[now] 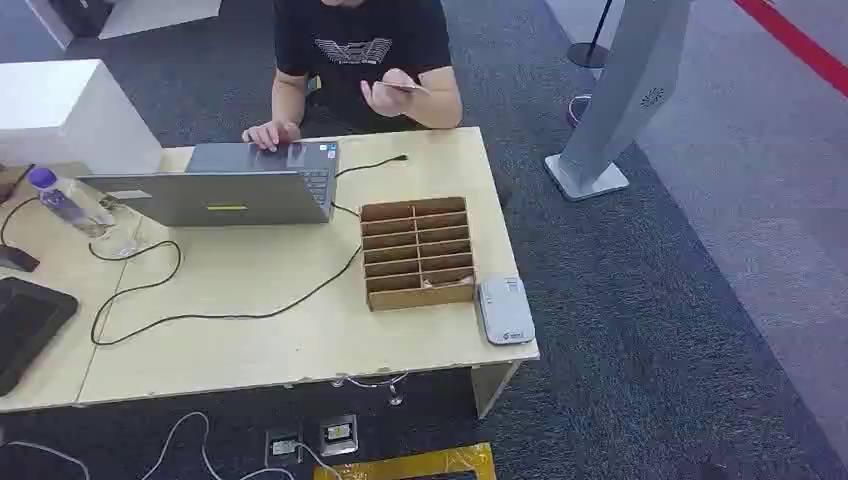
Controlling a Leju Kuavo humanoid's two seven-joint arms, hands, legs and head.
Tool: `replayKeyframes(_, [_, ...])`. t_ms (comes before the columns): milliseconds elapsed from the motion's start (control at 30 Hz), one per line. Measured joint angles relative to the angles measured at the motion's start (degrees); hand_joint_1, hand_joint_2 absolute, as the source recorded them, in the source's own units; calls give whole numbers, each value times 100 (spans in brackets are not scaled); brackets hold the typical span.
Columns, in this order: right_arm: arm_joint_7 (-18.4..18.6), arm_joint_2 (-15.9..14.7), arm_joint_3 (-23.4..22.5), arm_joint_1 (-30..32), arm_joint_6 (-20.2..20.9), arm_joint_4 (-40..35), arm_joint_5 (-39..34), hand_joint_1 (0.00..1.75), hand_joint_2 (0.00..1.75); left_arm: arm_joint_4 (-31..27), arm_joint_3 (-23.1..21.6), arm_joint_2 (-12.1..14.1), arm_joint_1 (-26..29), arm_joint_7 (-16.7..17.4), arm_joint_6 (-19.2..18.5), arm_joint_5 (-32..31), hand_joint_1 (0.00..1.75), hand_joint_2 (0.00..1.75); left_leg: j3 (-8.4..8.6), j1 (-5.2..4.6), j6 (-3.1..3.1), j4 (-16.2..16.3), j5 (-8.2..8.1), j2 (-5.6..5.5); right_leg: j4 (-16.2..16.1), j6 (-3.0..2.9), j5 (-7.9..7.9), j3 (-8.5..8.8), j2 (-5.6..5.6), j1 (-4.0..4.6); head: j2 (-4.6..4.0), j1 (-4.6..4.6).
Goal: Pass the card to the sensor for recognition and then transmit it.
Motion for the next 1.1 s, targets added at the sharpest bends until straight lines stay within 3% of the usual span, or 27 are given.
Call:
replayKeyframes(433, [24,-26,0,1,37,0,4,0,0,2,7,-37,1,4,-15,-39,0,0,0,0,0,0,0,0,0,0,0,0,0,0,0,-2])
replayKeyframes(900, [-142,-37,0,1,3,0,-76,0,0,2,7,-39,0,-114,372,-131,0,0,0,0,0,0,0,0,0,0,0,0,0,0,0,-2])
replayKeyframes(967, [-252,-37,0,-1,-188,0,-287,0,0,2,7,-39,0,-120,426,-129,0,0,0,0,0,0,0,0,0,0,0,0,0,0,0,-2])
replayKeyframes(1100, [-621,7,-125,-23,-1153,0,-956,0,0,2,7,-46,0,-136,490,-92,0,0,0,0,0,0,0,0,0,0,0,0,0,0,0,-2])
